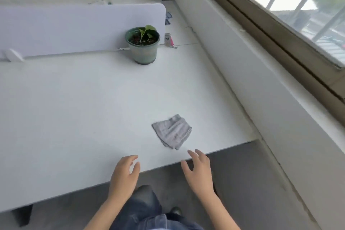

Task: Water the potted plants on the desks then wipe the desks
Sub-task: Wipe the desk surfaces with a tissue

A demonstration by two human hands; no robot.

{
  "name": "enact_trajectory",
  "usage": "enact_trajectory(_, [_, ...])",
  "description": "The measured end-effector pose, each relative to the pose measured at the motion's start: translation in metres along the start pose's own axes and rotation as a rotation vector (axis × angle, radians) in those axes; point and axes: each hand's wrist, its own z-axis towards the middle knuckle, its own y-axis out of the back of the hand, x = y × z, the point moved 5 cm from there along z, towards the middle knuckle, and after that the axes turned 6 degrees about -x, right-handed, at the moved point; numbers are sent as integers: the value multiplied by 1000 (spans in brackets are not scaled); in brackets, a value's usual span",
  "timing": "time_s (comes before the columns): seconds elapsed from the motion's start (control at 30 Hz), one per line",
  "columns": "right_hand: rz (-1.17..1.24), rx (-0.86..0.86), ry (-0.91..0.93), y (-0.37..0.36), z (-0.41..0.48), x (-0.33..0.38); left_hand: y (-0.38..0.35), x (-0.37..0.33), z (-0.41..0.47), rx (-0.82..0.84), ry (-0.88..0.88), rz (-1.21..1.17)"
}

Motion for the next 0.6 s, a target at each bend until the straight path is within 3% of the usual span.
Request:
enact_trajectory(0.07, [-97, -42, 180, -10, 26, 22, 3, -2, 22, -61, -49, 105])
enact_trajectory(0.27, [-383, 161, 340, -62, 92, 54, 2, -6, 105, -177, -99, 385])
enact_trajectory(0.4, [-511, 262, 461, -79, 110, 49, -14, -18, 161, -108, -128, 491])
enact_trajectory(0.6, [-526, 409, 488, -61, 199, 64, -34, -23, 210, -114, -55, 558])
